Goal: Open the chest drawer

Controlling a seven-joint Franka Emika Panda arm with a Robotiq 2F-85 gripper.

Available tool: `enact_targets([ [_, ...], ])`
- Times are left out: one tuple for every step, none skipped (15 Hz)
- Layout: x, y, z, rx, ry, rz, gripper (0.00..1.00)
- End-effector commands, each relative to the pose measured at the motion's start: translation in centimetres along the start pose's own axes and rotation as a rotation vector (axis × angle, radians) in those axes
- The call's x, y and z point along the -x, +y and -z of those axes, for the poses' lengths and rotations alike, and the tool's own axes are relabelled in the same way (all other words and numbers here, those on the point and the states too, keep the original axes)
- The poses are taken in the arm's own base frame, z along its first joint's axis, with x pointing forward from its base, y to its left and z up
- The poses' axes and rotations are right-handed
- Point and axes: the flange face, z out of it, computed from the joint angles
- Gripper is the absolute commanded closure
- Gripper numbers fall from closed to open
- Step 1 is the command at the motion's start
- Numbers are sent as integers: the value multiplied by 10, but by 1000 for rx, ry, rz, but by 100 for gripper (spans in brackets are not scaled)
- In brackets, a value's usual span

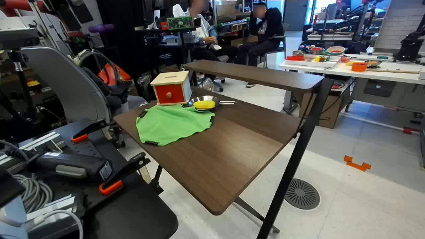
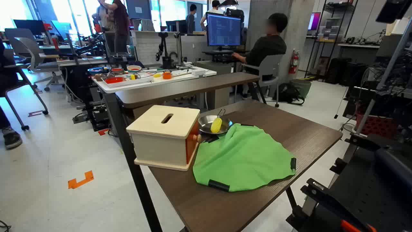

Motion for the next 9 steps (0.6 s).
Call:
enact_targets([
  [0,0,1,0,-1,0,0],
  [0,0,1,0,-1,0,0],
  [0,0,1,0,-1,0,0],
  [0,0,1,0,-1,0,0],
  [0,0,1,0,-1,0,0],
  [0,0,1,0,-1,0,0],
  [0,0,1,0,-1,0,0],
  [-5,-1,-2,21,26,16,0],
  [-11,-2,-5,20,40,26,0],
])
